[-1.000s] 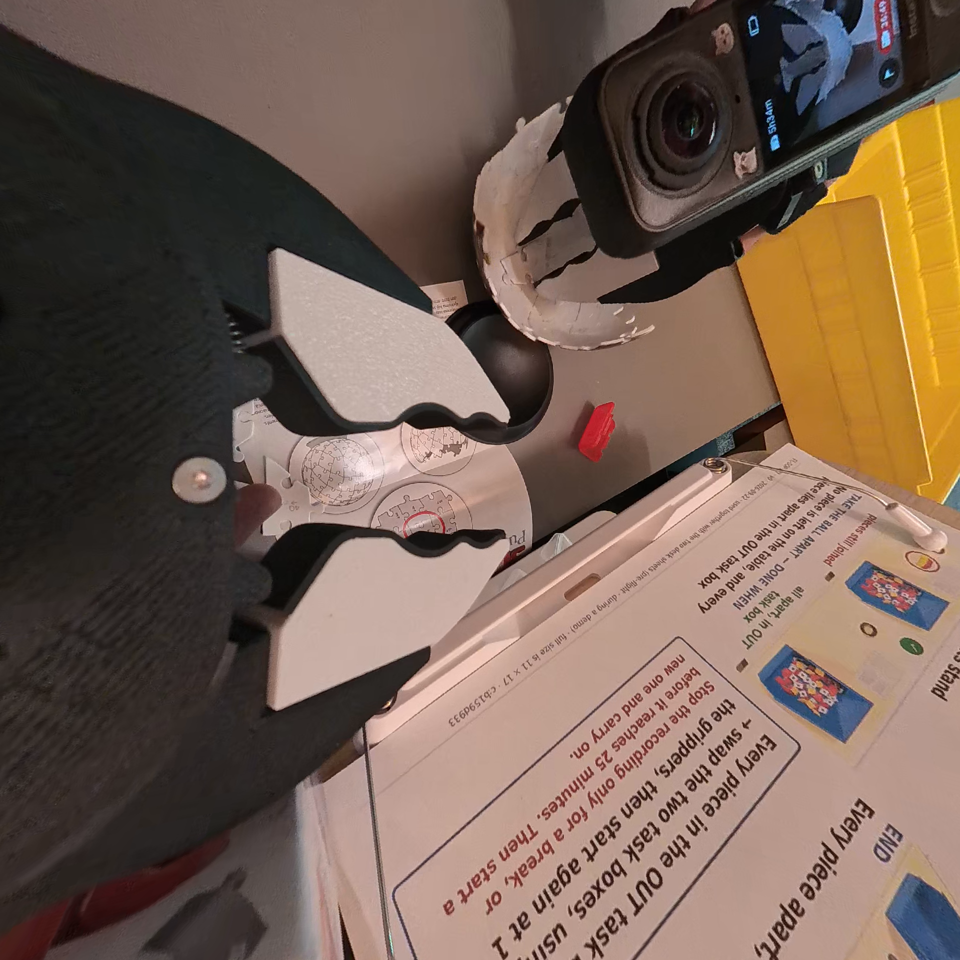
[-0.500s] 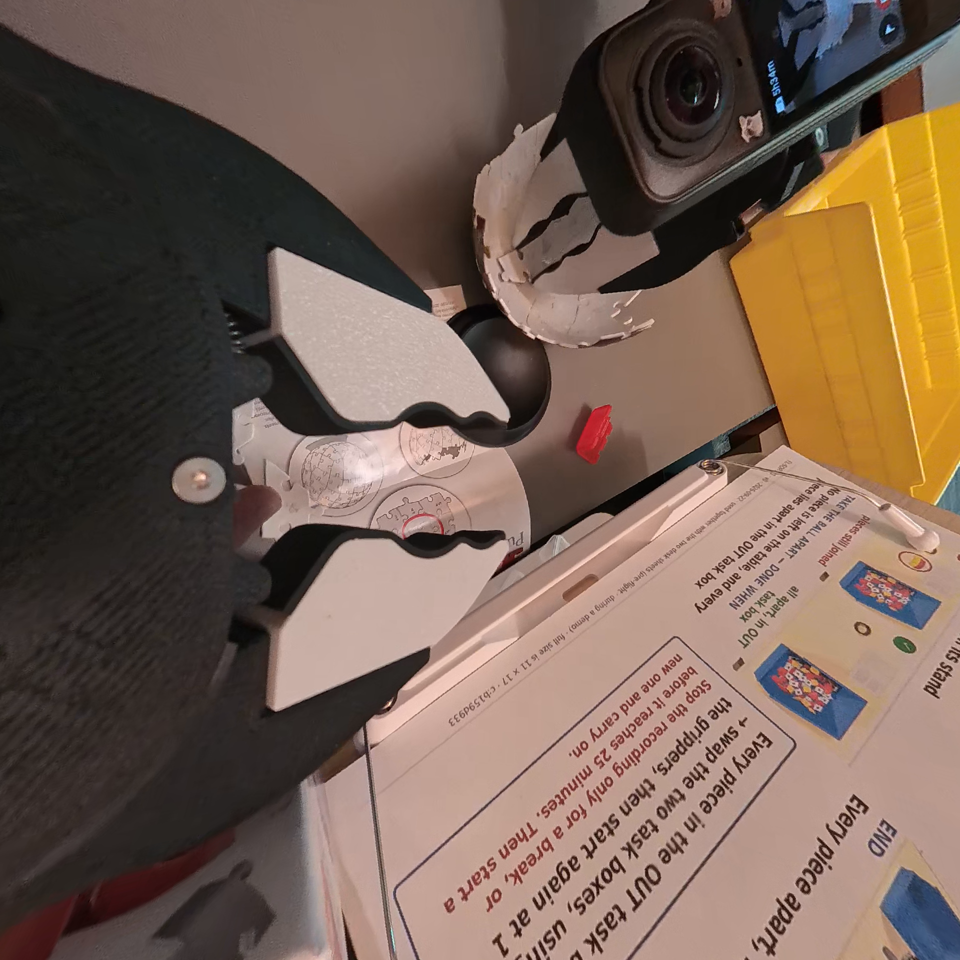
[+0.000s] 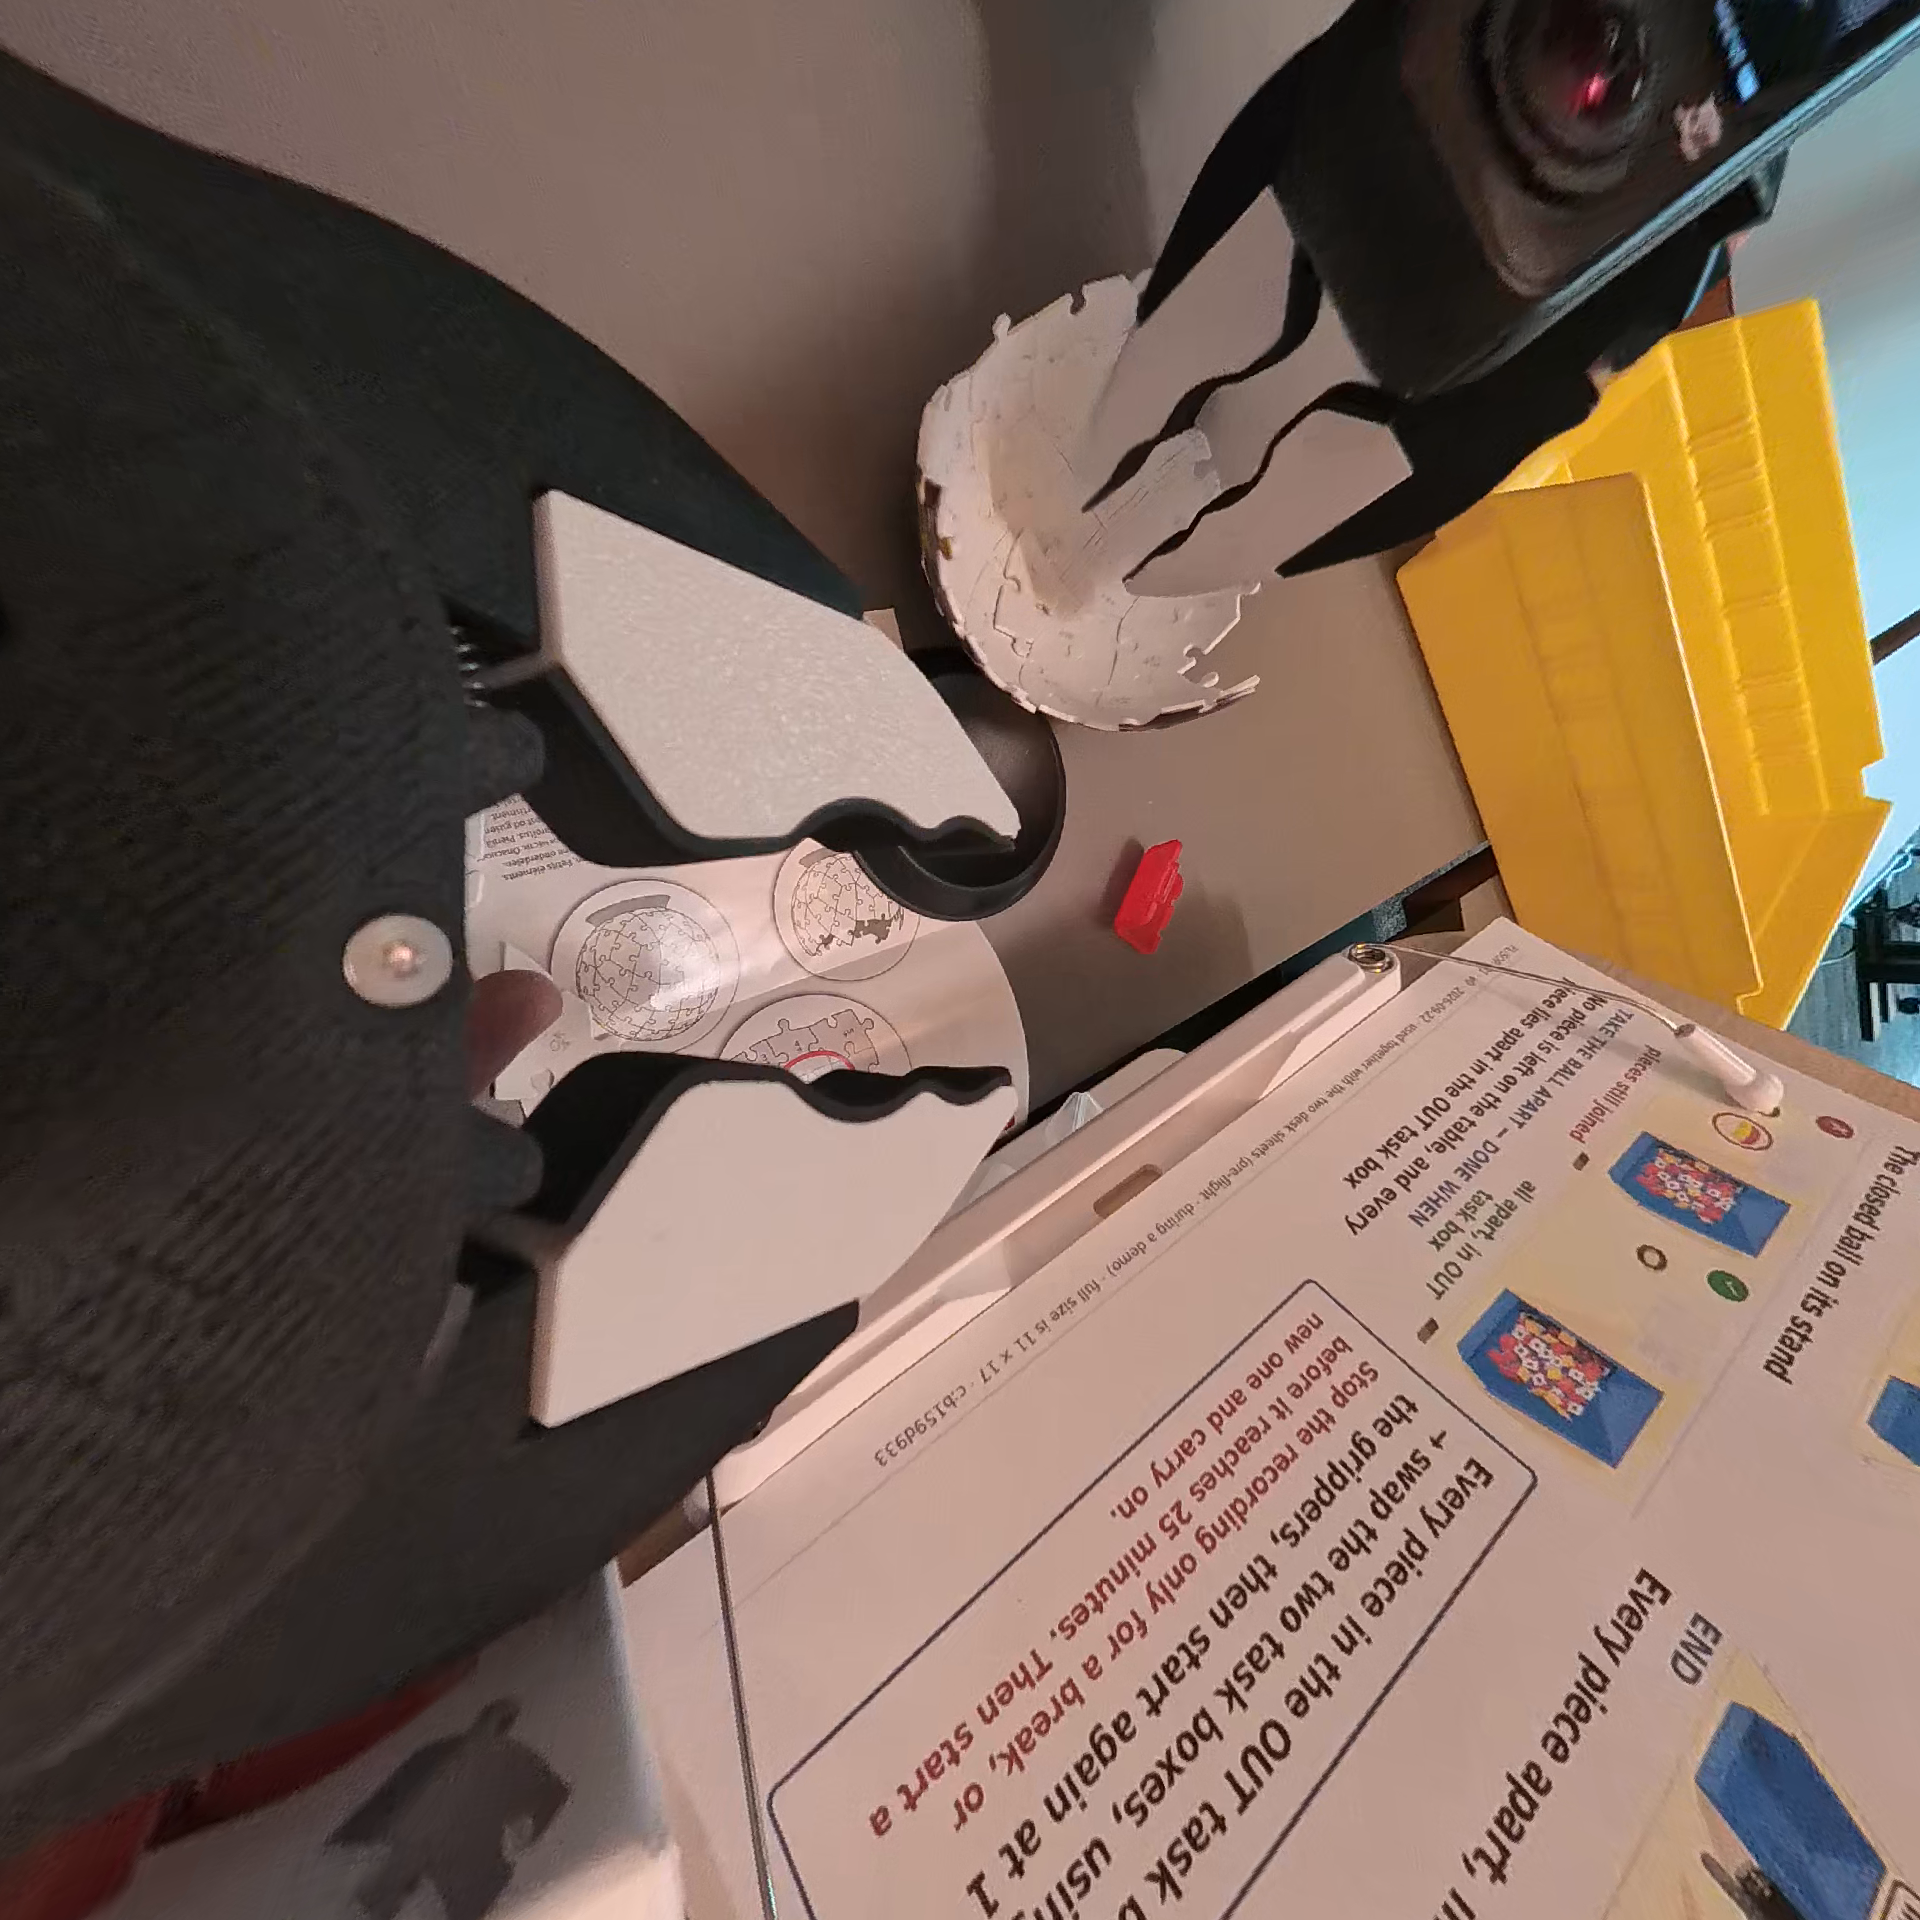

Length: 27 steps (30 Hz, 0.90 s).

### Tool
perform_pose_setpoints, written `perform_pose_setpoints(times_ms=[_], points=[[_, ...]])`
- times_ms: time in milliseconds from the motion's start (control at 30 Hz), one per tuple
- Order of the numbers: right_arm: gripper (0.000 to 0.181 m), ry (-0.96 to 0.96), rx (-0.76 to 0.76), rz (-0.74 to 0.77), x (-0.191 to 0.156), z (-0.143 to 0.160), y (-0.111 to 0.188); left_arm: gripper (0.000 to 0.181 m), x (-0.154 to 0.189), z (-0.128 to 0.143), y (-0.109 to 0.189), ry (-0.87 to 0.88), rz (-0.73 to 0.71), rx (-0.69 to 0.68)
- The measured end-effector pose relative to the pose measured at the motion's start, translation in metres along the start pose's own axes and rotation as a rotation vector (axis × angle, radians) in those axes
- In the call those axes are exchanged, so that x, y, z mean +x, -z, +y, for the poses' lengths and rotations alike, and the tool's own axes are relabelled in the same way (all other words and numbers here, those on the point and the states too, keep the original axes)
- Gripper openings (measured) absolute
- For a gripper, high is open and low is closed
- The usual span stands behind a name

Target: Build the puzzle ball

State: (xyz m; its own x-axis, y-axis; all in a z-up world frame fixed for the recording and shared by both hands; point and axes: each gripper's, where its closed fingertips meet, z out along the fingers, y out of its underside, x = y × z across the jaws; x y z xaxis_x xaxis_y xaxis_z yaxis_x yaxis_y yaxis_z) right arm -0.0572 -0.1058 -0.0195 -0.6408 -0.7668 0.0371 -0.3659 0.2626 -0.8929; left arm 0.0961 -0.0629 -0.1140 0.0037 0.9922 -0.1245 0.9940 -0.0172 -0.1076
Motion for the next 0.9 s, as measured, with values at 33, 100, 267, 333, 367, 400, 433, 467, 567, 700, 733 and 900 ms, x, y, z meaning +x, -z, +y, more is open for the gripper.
perform_pose_setpoints(times_ms=[33, 100, 267, 333, 367, 400, 433, 467, 567, 700, 733, 900], points=[[0.04, 0.003, -0.004, 0.0, 0.0, 0.001, 0.0, 0.028, 0.0, 0.0, -0.002, 0.027, 0.007, -0.006], [0.04, 0.006, -0.013, 0.001, 0.0, 0.003, -0.001, 0.033, 0.001, -0.003, -0.006, 0.082, 0.029, -0.001], [0.04, 0.004, -0.02, 0.004, 0.001, 0.004, -0.002, 0.034, 0.007, -0.008, -0.016, 0.132, 0.06, 0.002], [0.04, 0.009, -0.024, 0.004, 0.001, 0.005, -0.002, 0.034, 0.01, -0.008, -0.018, 0.139, 0.063, -0.005], [0.04, 0.01, -0.026, 0.004, 0.0, 0.005, -0.002, 0.034, 0.009, -0.008, -0.019, 0.145, 0.057, -0.009], [0.04, 0.01, -0.027, 0.004, 0.0, 0.005, -0.002, 0.033, 0.009, -0.008, -0.02, 0.154, 0.052, -0.013], [0.04, 0.009, -0.028, 0.005, 0.001, 0.006, -0.002, 0.034, 0.009, -0.008, -0.021, 0.165, 0.05, -0.018], [0.04, 0.009, -0.029, 0.005, 0.001, 0.006, -0.002, 0.034, 0.009, -0.008, -0.022, 0.176, 0.05, -0.022], [0.04, 0.007, -0.028, 0.008, 0.001, 0.006, -0.002, 0.033, 0.01, -0.01, -0.025, 0.202, 0.058, -0.022], [0.04, 0.006, -0.028, 0.009, 0.002, 0.006, -0.002, 0.027, 0.012, -0.011, -0.025, 0.208, 0.063, -0.034], [0.04, 0.006, -0.028, 0.009, 0.002, 0.006, -0.002, 0.025, 0.014, -0.011, -0.026, 0.21, 0.069, -0.039], [0.04, 0.007, -0.031, 0.009, 0.002, 0.007, -0.002, 0.023, 0.014, -0.011, -0.026, 0.19, 0.067, -0.051]])
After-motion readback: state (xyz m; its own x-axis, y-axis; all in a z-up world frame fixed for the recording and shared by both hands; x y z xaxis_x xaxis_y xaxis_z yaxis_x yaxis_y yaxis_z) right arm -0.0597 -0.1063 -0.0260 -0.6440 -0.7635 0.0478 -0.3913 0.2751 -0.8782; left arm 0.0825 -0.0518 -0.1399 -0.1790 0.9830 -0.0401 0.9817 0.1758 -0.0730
